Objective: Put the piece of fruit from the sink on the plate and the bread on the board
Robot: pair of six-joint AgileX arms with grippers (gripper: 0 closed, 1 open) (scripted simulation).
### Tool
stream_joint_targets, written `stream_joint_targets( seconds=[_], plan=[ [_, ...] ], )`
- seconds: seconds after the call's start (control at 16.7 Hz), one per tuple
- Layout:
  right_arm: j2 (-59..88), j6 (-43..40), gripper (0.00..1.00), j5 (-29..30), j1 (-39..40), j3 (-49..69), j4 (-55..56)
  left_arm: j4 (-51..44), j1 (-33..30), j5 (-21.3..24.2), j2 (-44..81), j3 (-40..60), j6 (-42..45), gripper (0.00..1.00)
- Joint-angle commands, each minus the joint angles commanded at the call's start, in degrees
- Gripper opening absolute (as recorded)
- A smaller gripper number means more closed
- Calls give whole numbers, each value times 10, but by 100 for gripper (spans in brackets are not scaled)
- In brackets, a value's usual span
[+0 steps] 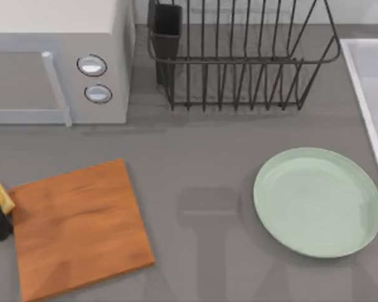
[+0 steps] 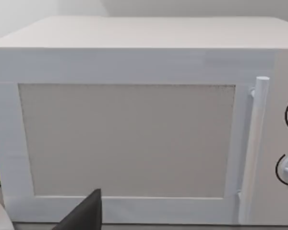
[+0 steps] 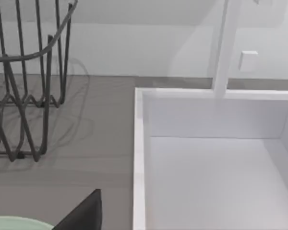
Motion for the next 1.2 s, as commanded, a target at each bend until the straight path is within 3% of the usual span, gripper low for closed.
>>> stream_joint_targets(
  seconds=[0.84,1.2],
  plan=[
    [701,-98,100,0,-104,495,-348,0,0,0,0,0,0,100],
    [933,-131,100,1,-138,659,-463,0,0,0,0,0,0,100]
  ],
)
